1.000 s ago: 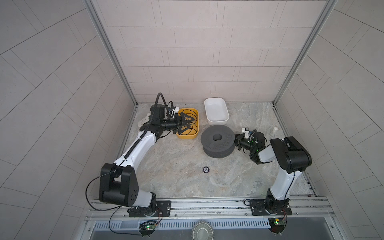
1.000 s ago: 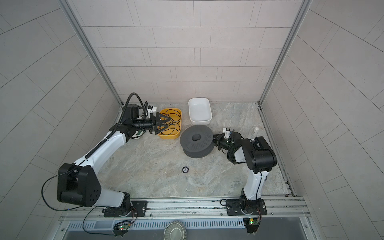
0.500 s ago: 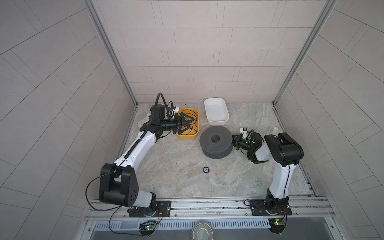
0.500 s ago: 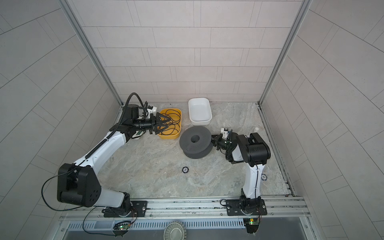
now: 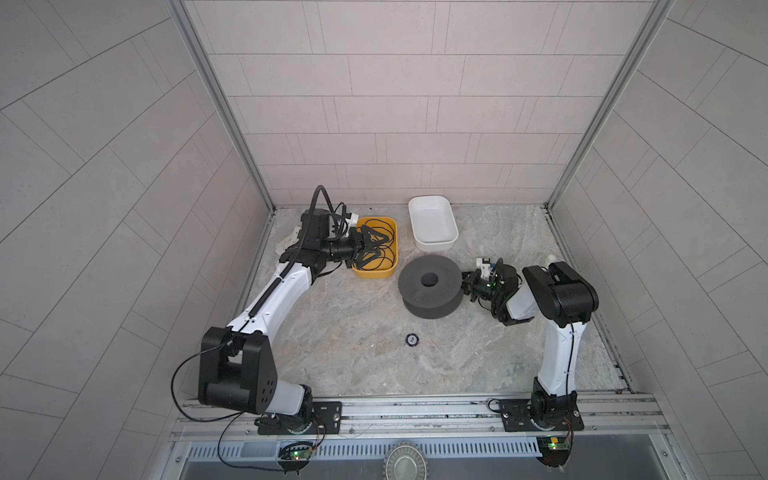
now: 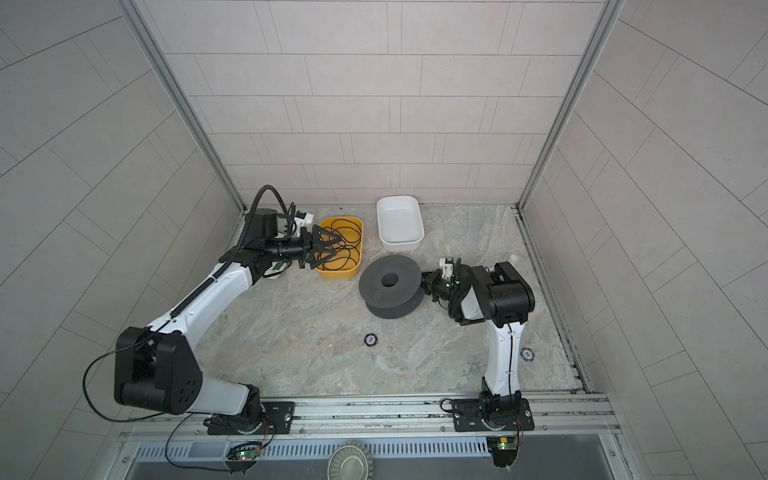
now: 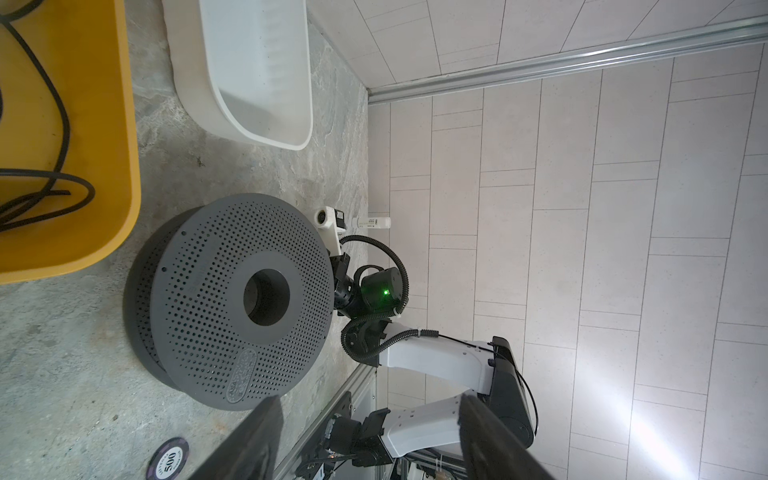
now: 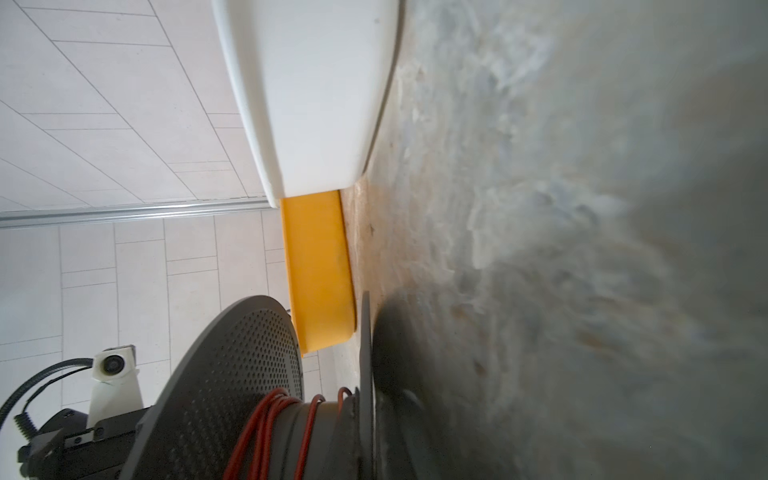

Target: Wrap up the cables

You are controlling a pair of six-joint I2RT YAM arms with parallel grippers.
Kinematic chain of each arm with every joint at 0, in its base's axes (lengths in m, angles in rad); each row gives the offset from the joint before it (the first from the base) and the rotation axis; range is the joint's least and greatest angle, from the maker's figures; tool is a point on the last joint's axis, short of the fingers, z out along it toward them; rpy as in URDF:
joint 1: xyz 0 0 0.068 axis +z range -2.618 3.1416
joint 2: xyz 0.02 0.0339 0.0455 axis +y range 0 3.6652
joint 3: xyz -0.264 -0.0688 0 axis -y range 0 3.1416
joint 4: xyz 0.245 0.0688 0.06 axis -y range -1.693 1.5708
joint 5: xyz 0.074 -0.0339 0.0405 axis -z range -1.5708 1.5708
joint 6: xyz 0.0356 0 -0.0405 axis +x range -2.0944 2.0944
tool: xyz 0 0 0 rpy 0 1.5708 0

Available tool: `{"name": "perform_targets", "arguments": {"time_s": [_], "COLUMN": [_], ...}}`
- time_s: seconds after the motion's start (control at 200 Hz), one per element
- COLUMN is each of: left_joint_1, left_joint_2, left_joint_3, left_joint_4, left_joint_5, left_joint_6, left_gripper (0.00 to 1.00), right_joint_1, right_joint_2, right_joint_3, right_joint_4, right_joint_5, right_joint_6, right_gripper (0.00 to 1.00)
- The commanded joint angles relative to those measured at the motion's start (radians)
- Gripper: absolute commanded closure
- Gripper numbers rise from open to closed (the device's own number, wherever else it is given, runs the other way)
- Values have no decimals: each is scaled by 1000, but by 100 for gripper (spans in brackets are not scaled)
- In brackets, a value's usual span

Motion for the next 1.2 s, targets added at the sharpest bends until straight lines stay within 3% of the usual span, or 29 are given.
{"name": "perform_targets", "arguments": {"time_s": [0.0, 0.25, 0.49, 1.191], "left_joint_1": [3, 3, 3, 4], "left_joint_2": [-8, -7, -5, -10], "left_joint_3": [4, 4, 8, 11], "left_joint_4": [8, 11, 11, 8], "left_joint_5": [11, 12, 12, 13], "left_joint_6": [16, 17, 16, 17], "left_gripper": [27, 27, 27, 28], "right_joint_1": [3, 1, -5, -37], "right_joint_2": [3, 27, 65, 18], "right_joint_3": [11, 52, 52, 43], "right_joint_4": [-56, -132, -95, -163], "right_joint_5": [2, 10, 10, 14], "right_joint_6": [-57, -115, -109, -144], "right_gripper": [100, 97, 90, 72]}}
